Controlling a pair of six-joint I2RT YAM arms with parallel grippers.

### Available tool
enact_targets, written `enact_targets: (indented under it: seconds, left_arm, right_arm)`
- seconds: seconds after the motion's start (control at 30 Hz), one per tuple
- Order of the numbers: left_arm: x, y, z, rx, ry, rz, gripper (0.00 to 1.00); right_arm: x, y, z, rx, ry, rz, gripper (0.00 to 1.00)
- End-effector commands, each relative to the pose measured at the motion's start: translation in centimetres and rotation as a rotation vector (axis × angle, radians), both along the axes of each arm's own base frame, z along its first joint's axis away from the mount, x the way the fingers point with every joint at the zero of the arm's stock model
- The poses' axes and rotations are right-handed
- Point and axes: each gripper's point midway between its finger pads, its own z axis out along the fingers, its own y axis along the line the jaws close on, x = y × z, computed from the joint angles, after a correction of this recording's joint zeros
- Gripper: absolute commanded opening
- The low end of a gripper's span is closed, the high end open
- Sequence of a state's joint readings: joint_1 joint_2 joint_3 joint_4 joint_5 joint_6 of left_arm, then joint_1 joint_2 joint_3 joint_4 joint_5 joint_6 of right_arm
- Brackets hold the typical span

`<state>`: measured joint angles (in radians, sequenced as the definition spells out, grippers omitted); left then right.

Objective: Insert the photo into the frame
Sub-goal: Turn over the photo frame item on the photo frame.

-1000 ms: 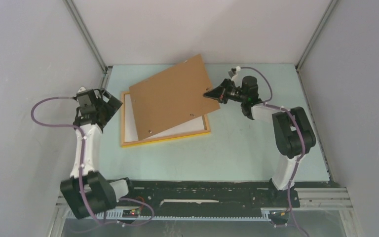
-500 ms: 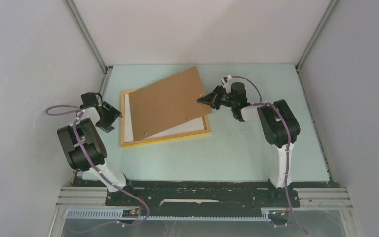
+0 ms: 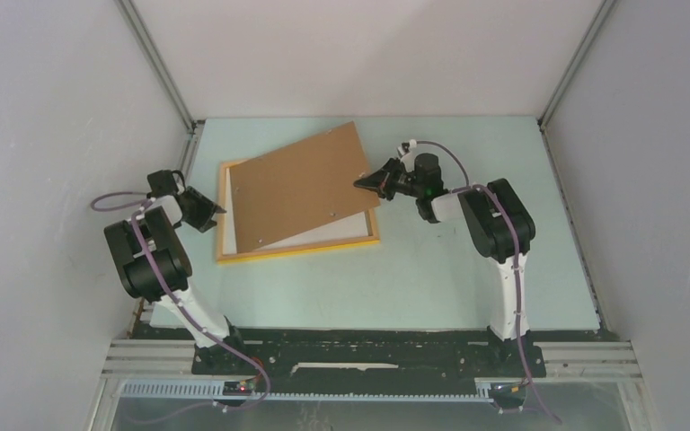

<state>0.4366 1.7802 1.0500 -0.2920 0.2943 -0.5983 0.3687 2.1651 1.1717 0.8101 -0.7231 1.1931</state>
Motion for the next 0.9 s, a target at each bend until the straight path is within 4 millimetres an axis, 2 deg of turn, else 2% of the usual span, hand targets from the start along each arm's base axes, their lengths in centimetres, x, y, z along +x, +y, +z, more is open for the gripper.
enact_targets:
  seconds: [0.0,0.13,0.33,0.5,0.63,0.7,0.87]
  left_arm:
    - [1.1,-1.2,1.5,-0.065,-0.087,-0.025,0.44]
    - [1.2,-1.4,1.9,-0.071,-0.105,-0.029,0.43]
    - [0.7,-2.1,1.8,-0.097,-0.115,-0.036,0.36]
    - [0.5,-2.4,1.7,-0.104,-0.117,-0.043,0.32]
    - [0.4,-2.6,1.5,-0.115,-0.112,-0.043,0.32]
    - [0.4,-2.5,1.5,-0.112,-0.11,-0.042,0.33]
    - [0.5,-2.5,1.5,-0.117,-0.111,-0.044,0.33]
  right_arm:
    - [0.5,1.6,2.8,0.094,-0.096,0.0,0.0]
    - [0.6,1.5,2.6,0.103,-0.083,-0.006,0.0]
    - [0.5,1.9,1.7,0.103,-0.064,-0.047,0.0]
    - [-0.1,2.9,1.1,0.088,-0.075,-0.064,0.0]
    - [-0.5,3.4,0.0,0.031,-0.087,-0.067,0.0]
    - [-0.5,2.9,-0.8,-0.017,-0.079,-0.066,0.0]
    - [-0.7,1.6,-2.7,-0.181,-0.031,-0.049,0.11]
